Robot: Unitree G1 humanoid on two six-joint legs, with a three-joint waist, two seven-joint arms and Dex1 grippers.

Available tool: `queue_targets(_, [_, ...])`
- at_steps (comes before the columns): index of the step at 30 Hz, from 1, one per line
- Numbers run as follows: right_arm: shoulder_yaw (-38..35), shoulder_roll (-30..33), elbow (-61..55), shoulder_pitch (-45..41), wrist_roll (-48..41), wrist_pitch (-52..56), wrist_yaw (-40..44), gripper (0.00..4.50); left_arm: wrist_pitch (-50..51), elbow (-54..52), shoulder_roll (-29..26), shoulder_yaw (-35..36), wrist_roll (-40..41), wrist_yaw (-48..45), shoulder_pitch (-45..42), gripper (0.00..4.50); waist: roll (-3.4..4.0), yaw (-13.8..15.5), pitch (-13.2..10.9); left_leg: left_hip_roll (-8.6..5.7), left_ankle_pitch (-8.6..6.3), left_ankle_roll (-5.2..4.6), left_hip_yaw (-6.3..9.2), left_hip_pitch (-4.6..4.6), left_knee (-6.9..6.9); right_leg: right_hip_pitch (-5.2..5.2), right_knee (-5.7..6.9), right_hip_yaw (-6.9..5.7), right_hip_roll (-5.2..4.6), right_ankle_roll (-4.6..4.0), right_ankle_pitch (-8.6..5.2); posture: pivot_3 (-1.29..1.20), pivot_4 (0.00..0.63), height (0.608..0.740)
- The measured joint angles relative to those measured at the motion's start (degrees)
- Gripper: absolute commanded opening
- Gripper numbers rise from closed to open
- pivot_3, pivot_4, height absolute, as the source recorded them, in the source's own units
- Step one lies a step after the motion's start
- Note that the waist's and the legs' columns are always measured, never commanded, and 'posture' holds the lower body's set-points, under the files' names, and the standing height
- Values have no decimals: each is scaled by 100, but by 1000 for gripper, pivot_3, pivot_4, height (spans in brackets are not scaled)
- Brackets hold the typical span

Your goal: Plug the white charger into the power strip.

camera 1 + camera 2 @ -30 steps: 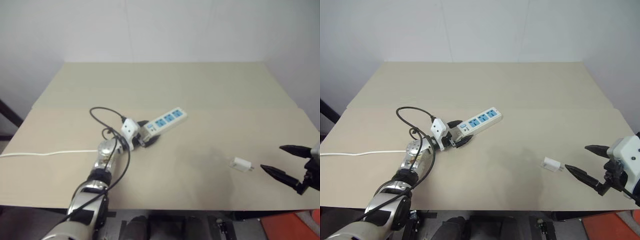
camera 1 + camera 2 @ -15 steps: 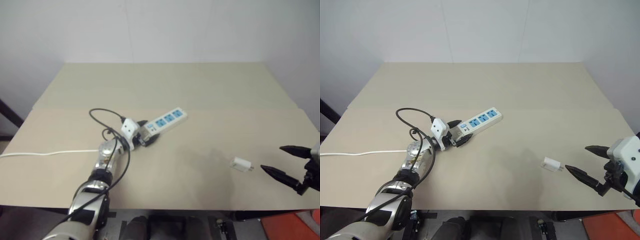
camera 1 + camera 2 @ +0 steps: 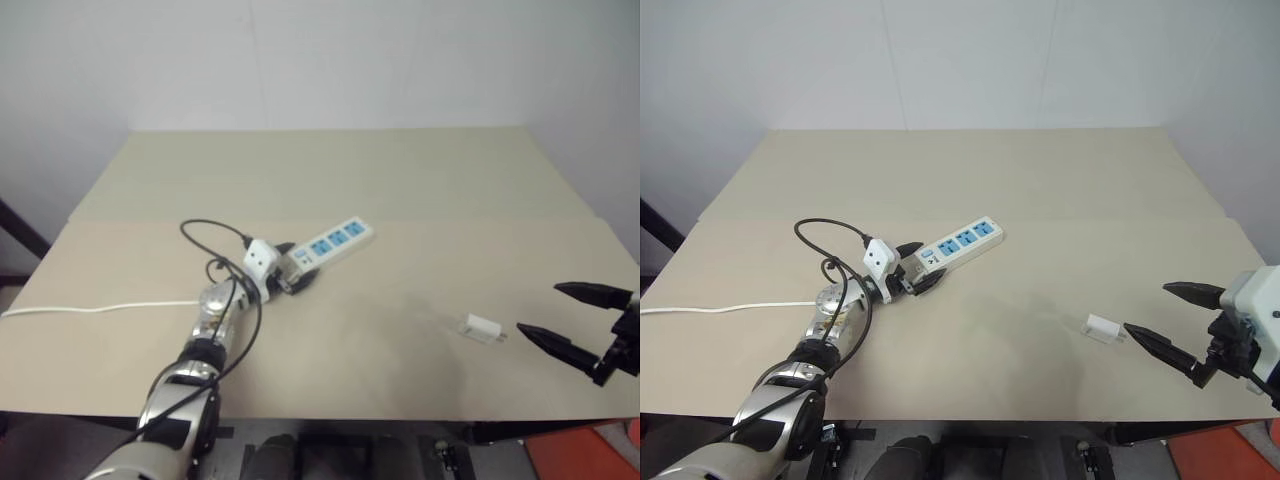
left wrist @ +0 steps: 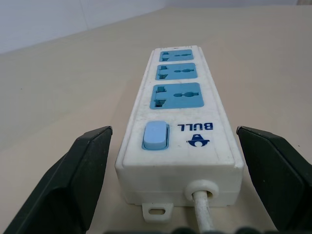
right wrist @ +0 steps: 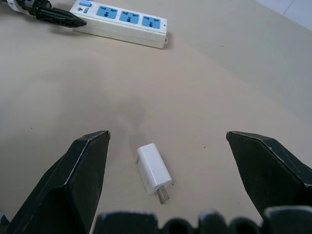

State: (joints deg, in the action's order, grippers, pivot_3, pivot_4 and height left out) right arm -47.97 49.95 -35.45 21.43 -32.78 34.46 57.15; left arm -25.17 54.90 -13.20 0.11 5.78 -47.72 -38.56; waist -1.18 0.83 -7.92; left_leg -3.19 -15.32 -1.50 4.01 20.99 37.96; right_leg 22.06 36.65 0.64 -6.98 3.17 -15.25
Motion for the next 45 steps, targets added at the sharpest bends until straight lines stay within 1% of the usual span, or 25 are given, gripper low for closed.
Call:
queue_targets(3, [1, 0, 0, 0, 0, 0, -16, 4500, 27, 0, -1, -8, -16, 13, -10, 3889, 0, 3, 1, 0, 0, 0, 0, 0, 0, 0, 0, 0, 0, 0, 0, 0, 150, 740])
queue_targets(5, [1, 0, 0, -1, 1, 0, -29, 4500, 43, -1, 3, -7, -19, 23, -13, 3315, 0, 3, 1, 0, 0, 0, 0, -1, 0, -2, 0, 0, 0, 0, 0, 0, 150, 740])
queue_targets(6, [2, 0, -1, -1, 2, -1, -32, 4500, 53, -1, 5, -6, -19, 25, -14, 3239, -1, 3, 1, 0, 0, 0, 0, -1, 0, -2, 0, 0, 0, 0, 0, 0, 150, 740])
queue_targets(16, [9, 0, -1, -15, 4, -12, -70, 4500, 193, -58, -16, 0, 31, -97, -11, 3240, -1, -2, 3, 1, 0, 0, 0, -7, 0, -8, 0, 0, 0, 1, 0, 0, 150, 740])
queue_targets(18, [16, 1, 0, -25, 7, -15, -92, 4500, 286, -213, -106, -11, 150, -507, 60, 3240, 1, -13, 4, 1, 0, 0, 0, -5, 0, -4, -1, 0, 0, 1, 0, 0, 150, 740])
queue_targets(22, [31, 3, 5, -41, 9, -20, -102, 4500, 661, -904, -372, -138, 673, -2212, 450, 3240, 26, -33, 18, 1, -1, -1, 0, 2, 0, 2, -2, 0, 1, 0, 0, 0, 150, 740])
queue_targets(26, [43, 4, 4, -73, 8, -21, -109, 4500, 1017, -1387, -580, -342, 989, -3408, 710, 3240, 23, -32, 16, 2, -1, -3, 0, 3, 0, 2, -6, 1, 2, 0, 0, 0, 150, 740])
queue_targets(28, [62, 4, 4, -95, 9, -21, -112, 4500, 997, -1420, -622, -397, 991, -3579, 715, 3240, 22, -22, 16, 2, -1, -3, 0, 3, 0, 1, -6, 0, 2, 0, 0, 0, 150, 740])
queue_targets(31, [116, 4, 5, -97, 9, -21, -113, 4500, 853, -1367, -619, -398, 946, -3548, 689, 3240, 20, -15, 15, 3, -1, -3, 1, 3, 0, 0, -5, 0, 2, 0, 0, 0, 150, 740])
queue_targets(34, [132, 52, 0, -82, 7, -2, -106, 4500, 484, -1207, -618, -417, 782, -3503, 600, 3240, 18, -16, 13, 2, -1, -3, 1, 4, 0, 0, -8, 0, 2, 0, 0, 0, 150, 740])
queue_targets(36, [132, 248, -13, -32, 5, 104, -88, 4500, -269, -1075, -589, -447, 552, -3265, 590, 3240, 15, -14, 12, 3, -2, -3, 0, 5, 0, 0, -13, 1, 1, 0, 0, 0, 150, 740])
queue_targets(38, [133, 564, -36, 30, -3, 404, -52, 4500, -618, -950, -547, -466, 486, -3144, 575, 3240, 14, -13, 11, 3, -2, -3, 0, 5, 0, -1, -12, 2, -1, 0, 0, 0, 150, 740])
queue_targets(42, [233, 1320, -56, -136, -61, 1114, 0, 4500, -658, -838, -528, -482, 486, -3155, 516, 3240, 13, -13, 11, 4, -2, -4, 2, 3, 0, -6, -12, -4, 0, 0, 0, 0, 150, 740])
queue_targets(45, [597, 1913, 29, -676, -299, 1638, 1, 4500, -490, -830, -525, -493, 549, -3228, 510, 3240, 15, -18, 12, 4, -2, -4, 1, 5, 0, -5, -15, -3, -1, 0, 0, 0, 150, 740])
